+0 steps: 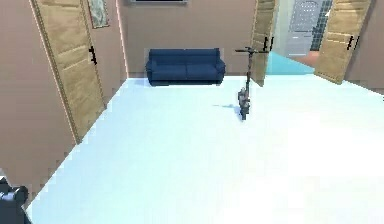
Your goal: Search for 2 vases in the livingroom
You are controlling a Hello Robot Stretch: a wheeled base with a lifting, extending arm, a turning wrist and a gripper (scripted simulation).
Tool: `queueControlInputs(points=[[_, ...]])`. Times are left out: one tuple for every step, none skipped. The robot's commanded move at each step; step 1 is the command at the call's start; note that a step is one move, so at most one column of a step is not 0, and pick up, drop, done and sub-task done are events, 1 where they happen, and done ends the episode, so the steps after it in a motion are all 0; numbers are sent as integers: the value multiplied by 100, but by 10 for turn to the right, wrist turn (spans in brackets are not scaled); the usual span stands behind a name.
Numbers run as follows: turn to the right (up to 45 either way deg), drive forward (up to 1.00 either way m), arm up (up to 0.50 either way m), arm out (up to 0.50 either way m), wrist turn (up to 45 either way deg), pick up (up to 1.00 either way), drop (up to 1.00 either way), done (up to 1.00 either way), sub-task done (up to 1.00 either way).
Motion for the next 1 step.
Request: queueControlInputs(points=[[240, 0, 0, 0, 0, 0, 0, 0, 0]])
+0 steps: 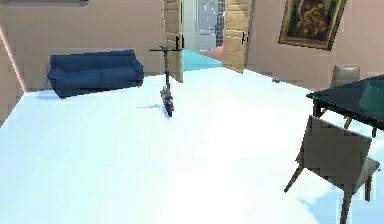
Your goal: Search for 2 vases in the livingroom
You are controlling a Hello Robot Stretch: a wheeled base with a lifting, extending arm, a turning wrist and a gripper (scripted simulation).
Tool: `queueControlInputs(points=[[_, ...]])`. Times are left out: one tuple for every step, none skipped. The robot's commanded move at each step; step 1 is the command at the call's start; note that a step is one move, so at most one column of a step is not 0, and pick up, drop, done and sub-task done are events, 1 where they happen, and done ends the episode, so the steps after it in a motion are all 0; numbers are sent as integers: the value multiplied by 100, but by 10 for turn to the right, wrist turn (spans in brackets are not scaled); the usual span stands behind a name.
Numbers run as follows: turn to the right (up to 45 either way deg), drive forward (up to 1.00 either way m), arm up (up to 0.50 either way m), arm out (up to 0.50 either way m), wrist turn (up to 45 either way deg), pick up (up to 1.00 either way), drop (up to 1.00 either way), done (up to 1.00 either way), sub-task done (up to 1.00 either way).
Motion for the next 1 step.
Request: queueControlInputs(points=[[0, 100, 0, 0, 0, 0, 0, 0, 0]])
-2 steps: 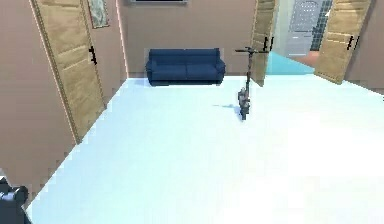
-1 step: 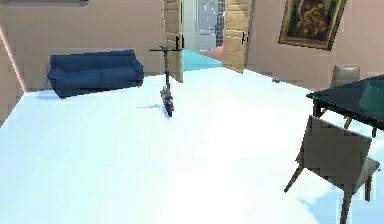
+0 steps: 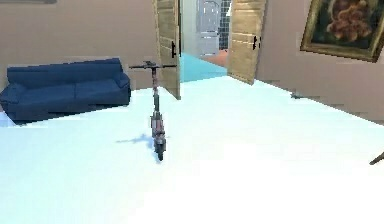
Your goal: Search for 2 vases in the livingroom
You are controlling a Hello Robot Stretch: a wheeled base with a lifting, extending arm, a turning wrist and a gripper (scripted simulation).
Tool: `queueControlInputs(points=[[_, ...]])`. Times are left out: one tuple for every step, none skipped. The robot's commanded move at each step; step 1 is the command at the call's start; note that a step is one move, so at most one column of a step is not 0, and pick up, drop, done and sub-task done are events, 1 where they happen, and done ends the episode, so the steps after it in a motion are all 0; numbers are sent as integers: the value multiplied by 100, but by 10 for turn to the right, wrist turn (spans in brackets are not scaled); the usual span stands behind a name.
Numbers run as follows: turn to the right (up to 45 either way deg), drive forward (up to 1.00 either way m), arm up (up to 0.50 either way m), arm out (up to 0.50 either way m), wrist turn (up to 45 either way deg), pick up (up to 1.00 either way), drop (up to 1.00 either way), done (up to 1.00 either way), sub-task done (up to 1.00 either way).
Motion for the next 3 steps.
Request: queueControlInputs(points=[[120, 0, 0, 0, 0, 0, 0, 0, 0], [0, 20, 0, 0, 0, 0, 0, 0, 0], [90, 0, 0, 0, 0, 0, 0, 0, 0]])
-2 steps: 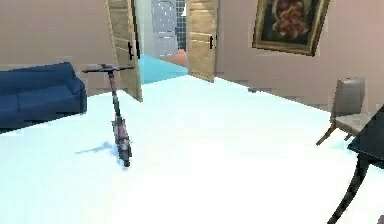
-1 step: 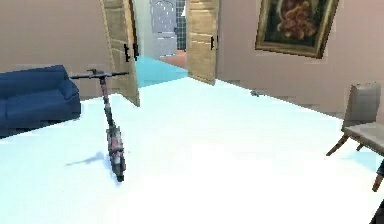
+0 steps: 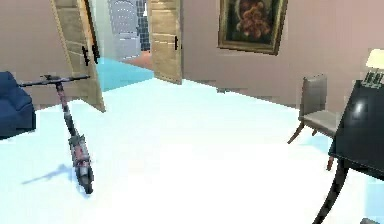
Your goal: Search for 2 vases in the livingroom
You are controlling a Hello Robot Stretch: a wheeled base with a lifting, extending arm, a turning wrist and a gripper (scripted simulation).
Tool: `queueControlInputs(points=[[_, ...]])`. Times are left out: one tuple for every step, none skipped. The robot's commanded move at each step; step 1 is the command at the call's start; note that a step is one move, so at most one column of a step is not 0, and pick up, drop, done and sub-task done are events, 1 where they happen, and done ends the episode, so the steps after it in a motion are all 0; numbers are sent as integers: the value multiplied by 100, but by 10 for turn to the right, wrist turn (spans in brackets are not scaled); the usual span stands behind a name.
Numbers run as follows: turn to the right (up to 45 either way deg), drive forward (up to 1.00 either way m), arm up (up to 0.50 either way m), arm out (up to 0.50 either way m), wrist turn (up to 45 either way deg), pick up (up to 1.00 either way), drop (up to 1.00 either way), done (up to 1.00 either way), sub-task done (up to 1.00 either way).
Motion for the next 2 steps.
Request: queueControlInputs(points=[[0, 60, 0, 0, 0, 0, 0, 0, 0], [300, 0, 0, 0, 0, 0, 0, 0, 0]])
